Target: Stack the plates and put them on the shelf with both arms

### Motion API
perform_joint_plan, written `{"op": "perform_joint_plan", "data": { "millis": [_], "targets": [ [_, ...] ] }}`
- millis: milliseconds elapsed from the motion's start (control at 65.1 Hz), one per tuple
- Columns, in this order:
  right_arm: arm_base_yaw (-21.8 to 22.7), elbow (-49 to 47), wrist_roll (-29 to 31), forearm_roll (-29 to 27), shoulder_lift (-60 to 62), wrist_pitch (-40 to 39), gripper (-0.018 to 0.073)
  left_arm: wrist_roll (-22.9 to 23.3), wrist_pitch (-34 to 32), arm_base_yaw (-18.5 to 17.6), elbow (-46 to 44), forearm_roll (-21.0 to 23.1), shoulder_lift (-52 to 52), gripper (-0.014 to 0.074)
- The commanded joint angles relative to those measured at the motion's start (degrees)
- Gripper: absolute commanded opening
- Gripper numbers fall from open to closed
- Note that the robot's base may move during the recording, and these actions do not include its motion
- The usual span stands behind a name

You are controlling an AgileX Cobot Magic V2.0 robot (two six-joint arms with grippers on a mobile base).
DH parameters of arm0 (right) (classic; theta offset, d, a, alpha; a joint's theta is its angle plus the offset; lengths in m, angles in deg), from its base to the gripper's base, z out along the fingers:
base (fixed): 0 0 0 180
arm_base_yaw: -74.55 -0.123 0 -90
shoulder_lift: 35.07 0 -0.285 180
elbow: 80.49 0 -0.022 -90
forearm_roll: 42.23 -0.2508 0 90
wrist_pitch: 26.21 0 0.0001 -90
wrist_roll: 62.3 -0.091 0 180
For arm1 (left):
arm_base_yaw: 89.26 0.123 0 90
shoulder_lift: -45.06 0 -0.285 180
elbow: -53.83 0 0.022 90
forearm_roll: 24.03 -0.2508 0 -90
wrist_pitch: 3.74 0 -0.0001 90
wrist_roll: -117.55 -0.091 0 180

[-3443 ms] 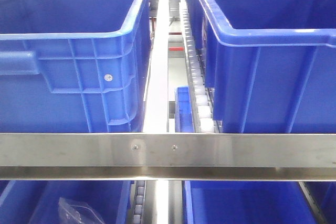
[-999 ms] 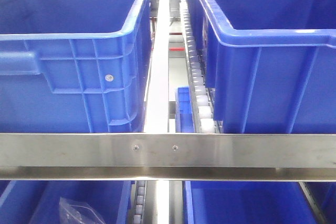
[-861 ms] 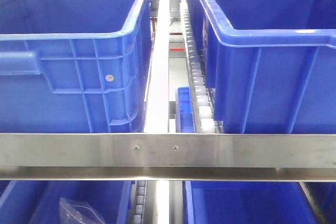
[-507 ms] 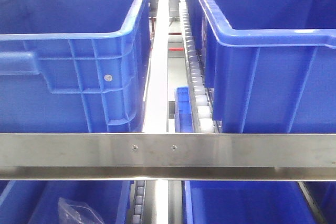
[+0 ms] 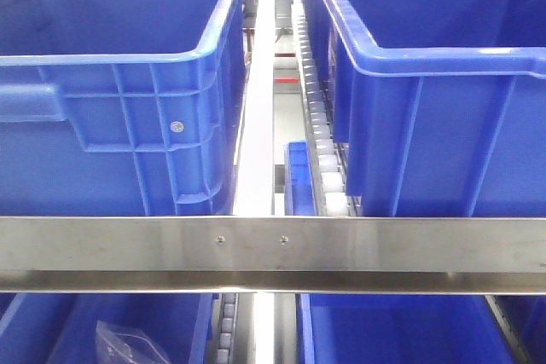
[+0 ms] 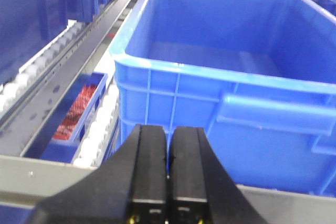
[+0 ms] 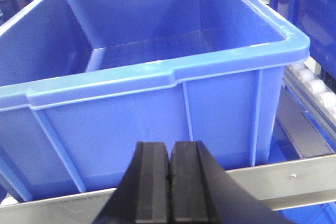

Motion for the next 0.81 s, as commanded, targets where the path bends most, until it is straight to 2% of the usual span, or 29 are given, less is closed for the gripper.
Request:
{"op": "perform_joint_plan", "data": {
  "millis": [0, 799],
  "targets": [
    [0.35, -0.02, 0.29, 0.25, 1.06, -4.78, 0.0055, 0.24, -7.00, 0.06, 0.24, -0.40, 1.24, 0.0083],
    [0.35, -0.02, 0.29, 0.25, 1.06, -4.78, 0.0055, 0.24, -5.80, 0.06, 0.24, -0.14, 1.24, 0.0083]
  ]
}}
